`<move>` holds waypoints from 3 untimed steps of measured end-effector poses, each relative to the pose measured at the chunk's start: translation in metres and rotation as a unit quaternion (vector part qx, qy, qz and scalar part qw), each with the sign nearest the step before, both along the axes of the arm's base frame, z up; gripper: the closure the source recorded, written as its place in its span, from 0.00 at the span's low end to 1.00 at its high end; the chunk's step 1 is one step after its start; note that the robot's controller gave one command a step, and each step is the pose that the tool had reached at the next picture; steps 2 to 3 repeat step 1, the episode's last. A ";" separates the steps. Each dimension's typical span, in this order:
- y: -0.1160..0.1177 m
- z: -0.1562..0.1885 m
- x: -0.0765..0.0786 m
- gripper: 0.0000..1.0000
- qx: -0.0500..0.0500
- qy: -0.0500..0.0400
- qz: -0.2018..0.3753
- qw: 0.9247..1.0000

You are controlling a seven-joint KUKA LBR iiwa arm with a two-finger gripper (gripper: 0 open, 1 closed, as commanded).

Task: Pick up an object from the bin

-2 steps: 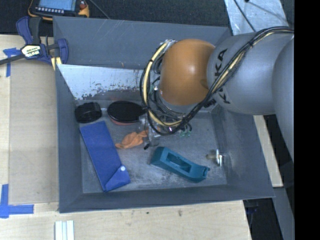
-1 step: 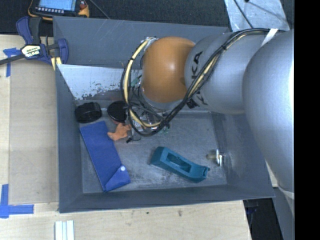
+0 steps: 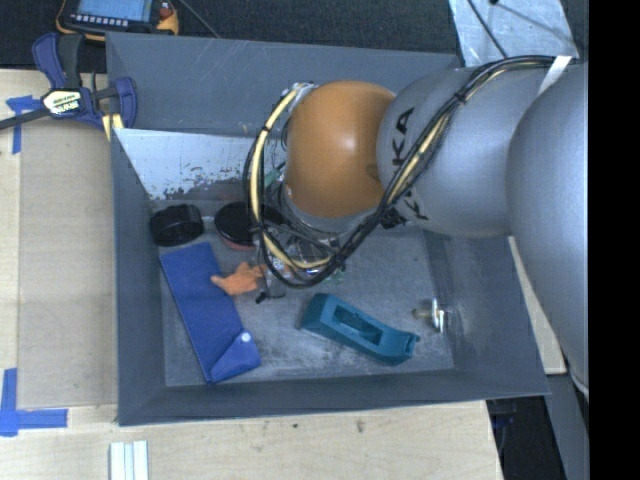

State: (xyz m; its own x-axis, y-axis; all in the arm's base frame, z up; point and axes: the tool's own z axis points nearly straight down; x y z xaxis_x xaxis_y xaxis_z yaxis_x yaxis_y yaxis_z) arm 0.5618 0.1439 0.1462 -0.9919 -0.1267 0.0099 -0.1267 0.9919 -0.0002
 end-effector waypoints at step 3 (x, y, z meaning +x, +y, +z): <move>0.004 0.065 -0.001 1.00 0.001 -0.005 0.013 1.000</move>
Offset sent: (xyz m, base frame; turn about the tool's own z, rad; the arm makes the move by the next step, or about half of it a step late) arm 0.0015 -0.0462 -0.0762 -0.1312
